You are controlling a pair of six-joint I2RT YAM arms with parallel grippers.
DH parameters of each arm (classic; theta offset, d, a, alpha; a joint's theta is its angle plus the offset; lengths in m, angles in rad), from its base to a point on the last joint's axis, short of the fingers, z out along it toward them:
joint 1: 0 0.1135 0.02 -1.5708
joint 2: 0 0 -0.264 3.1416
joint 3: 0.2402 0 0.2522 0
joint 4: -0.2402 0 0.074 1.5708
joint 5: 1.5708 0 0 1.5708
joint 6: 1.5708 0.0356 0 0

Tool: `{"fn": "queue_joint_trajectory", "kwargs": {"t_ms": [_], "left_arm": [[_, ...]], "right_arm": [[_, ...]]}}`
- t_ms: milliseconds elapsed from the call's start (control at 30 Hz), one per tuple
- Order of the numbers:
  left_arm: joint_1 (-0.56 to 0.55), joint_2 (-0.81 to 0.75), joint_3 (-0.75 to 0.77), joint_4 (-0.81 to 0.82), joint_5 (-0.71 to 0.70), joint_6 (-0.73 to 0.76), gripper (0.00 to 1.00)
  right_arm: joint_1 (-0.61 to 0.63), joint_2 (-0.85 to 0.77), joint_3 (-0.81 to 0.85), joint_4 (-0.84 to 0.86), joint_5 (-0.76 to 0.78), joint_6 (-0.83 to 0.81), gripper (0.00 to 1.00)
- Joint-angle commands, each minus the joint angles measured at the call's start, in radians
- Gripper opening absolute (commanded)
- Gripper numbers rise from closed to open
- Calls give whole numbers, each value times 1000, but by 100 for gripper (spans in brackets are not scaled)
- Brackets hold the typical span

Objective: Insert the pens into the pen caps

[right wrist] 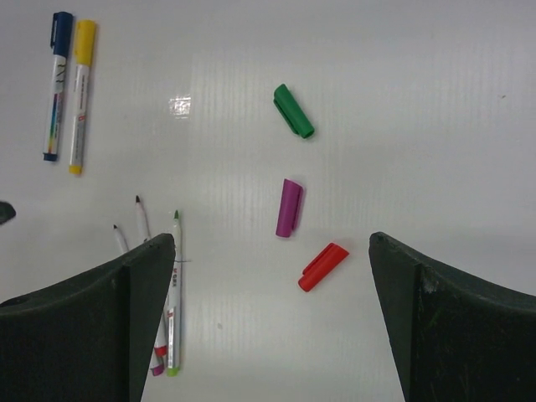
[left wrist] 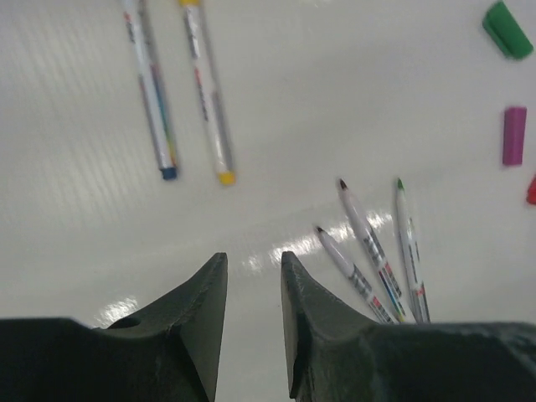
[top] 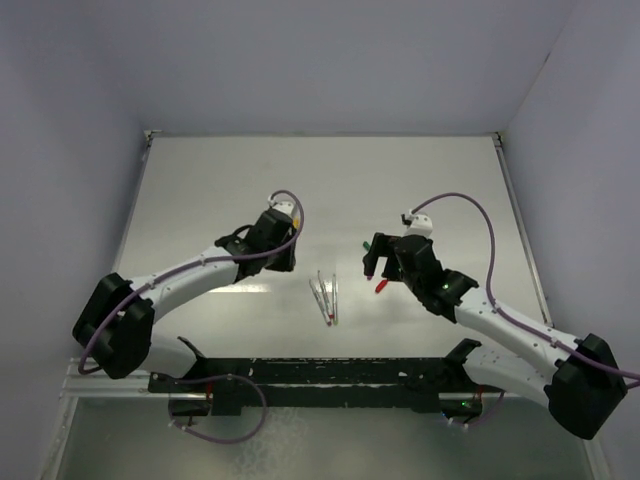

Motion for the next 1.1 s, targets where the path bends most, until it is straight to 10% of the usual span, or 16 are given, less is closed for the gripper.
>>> {"fn": "queue_joint_trajectory", "kwargs": {"t_ms": [0, 1067], "left_arm": [[-144, -47, -22, -7, -8, -91, 35], [-351, 190, -10, 42, -72, -254, 41]], "right_arm": [[0, 27, 21, -28, 83, 16, 100], [-6, -8, -12, -43, 105, 39, 100]]}}
